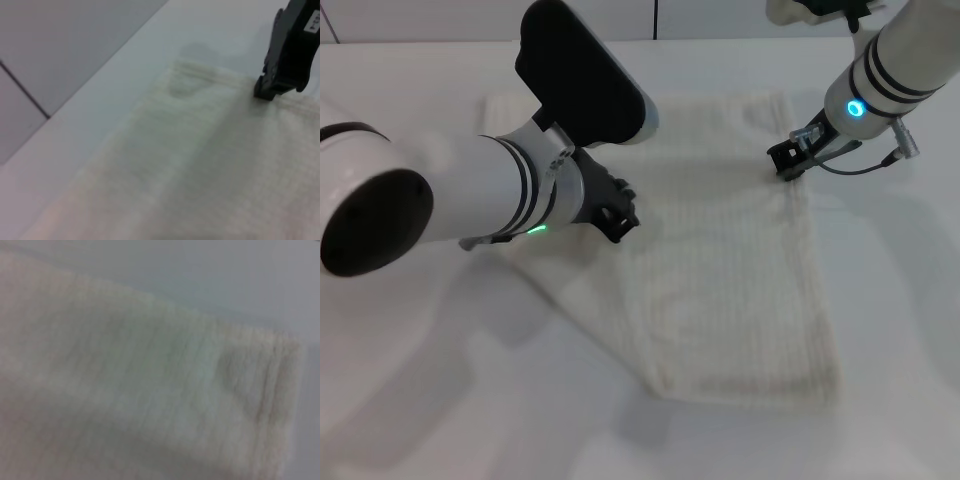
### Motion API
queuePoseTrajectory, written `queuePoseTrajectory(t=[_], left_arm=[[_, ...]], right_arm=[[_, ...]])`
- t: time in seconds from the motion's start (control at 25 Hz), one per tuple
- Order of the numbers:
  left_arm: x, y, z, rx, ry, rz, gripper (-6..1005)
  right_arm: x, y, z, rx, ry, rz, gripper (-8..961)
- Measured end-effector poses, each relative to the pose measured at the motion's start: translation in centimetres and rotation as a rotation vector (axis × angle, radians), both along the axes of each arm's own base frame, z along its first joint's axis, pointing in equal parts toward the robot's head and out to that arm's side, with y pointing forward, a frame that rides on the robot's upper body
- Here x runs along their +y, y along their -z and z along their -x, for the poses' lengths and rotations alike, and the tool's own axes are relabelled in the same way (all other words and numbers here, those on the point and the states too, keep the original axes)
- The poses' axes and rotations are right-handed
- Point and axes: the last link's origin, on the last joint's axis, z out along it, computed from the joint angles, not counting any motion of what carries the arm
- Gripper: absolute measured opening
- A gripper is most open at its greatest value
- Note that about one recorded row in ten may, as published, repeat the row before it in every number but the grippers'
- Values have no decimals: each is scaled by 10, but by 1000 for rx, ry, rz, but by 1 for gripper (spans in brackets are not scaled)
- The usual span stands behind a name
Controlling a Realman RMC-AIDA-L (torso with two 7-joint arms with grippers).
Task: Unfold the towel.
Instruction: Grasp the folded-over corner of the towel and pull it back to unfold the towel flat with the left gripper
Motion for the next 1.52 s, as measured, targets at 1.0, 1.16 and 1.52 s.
queuePoseTrajectory(t=[1.0,1.16,1.52], left_arm=[[-17,-44,24,113,-361,-37,68],[-25,-45,23,120,-409,-34,65],[-34,-46,22,119,-471,-44,65]], right_arm=[[-1,0,-5,1,8,-5,18],[-2,0,-6,1,9,-6,19],[-3,0,-8,1,4,-1,20]])
